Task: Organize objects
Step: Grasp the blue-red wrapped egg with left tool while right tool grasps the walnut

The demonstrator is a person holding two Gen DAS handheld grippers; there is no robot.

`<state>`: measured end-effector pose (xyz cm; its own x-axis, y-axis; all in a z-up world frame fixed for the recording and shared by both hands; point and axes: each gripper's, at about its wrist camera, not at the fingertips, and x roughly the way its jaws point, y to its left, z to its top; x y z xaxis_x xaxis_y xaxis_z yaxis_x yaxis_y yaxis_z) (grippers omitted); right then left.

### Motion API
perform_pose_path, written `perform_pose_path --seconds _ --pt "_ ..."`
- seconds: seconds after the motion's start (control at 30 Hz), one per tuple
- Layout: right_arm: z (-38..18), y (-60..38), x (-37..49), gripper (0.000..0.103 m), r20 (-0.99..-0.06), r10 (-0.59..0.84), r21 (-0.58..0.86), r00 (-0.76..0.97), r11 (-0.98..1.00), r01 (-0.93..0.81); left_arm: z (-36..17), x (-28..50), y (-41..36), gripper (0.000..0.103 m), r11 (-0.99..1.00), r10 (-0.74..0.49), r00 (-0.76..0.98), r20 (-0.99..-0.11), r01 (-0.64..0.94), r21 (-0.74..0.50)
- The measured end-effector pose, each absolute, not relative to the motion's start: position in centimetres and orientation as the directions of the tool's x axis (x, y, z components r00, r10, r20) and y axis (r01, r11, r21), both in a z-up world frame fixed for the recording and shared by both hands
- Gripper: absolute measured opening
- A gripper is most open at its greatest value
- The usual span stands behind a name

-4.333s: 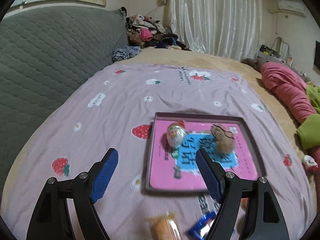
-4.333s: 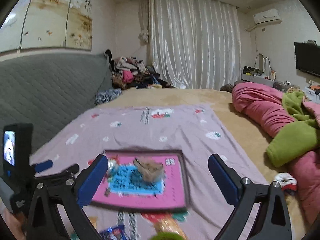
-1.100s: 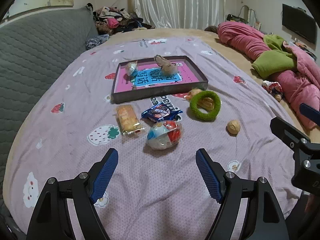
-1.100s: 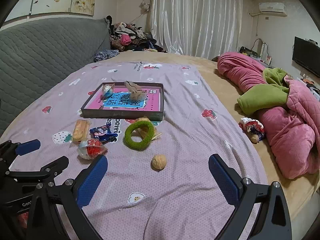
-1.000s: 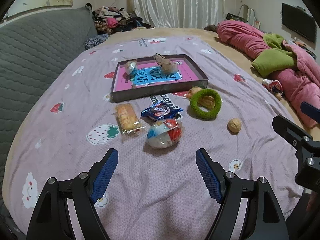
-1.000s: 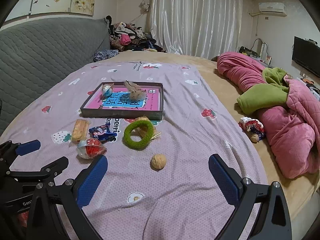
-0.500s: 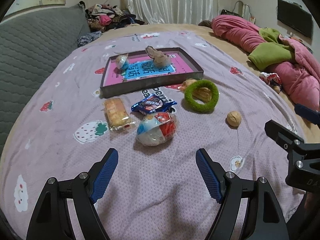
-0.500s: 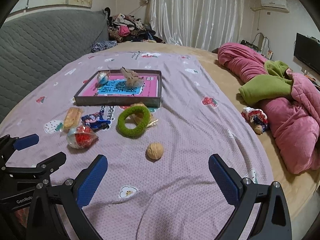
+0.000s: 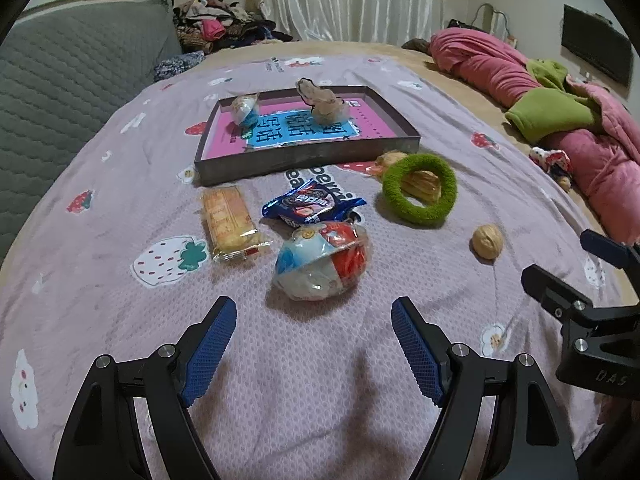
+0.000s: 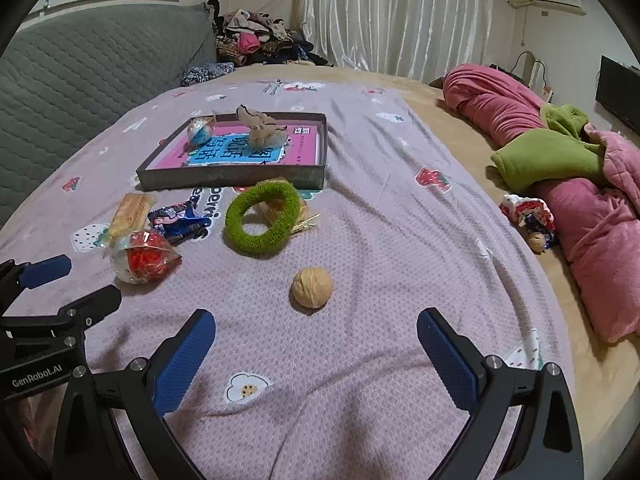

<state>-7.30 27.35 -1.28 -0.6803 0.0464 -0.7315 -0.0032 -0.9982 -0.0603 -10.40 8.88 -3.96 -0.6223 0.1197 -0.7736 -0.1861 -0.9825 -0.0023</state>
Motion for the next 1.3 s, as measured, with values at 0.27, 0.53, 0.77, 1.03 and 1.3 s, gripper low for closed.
perform_pose_path --seconds 0.27,0.53,0.77,1.03,1.3 --pt "-2.7 27.4 -9.1 0.102 -0.745 0.04 -0.062 -0.666 -0.998 0.01 -4.7 -12.4 9.2 0.081 -0.983 0.108 -0.622 -0.776 -0.181 0.009" --pt "-3.5 27.6 -10.6 0.102 -0.757 0.02 -0.05 -0.653 -0.998 0.027 -5.7 -13.8 9.8 0.081 -0.983 0.112 -0.616 -0.78 -0.183 0.004" --pt "-4.7 27.8 -12.1 0.102 -0.777 0.003 -0.037 -0.629 -0.998 0.041 -6.6 -14.9 10.2 0.081 -0.982 0.116 -0.609 -0.784 -0.189 0.002" --pt "-6.1 28.3 -13.7 0.085 -0.81 -0.044 0.014 -0.585 -0.998 0.056 -7.6 -16.0 10.3 0.081 -0.982 0.118 -0.597 -0.794 -0.186 -0.006" --pt "-6.8 27.9 -15.0 0.066 -0.824 -0.044 0.001 -0.565 -0.997 0.076 -8.2 -16.6 10.6 0.081 -0.982 0.116 -0.591 -0.798 -0.19 -0.003"
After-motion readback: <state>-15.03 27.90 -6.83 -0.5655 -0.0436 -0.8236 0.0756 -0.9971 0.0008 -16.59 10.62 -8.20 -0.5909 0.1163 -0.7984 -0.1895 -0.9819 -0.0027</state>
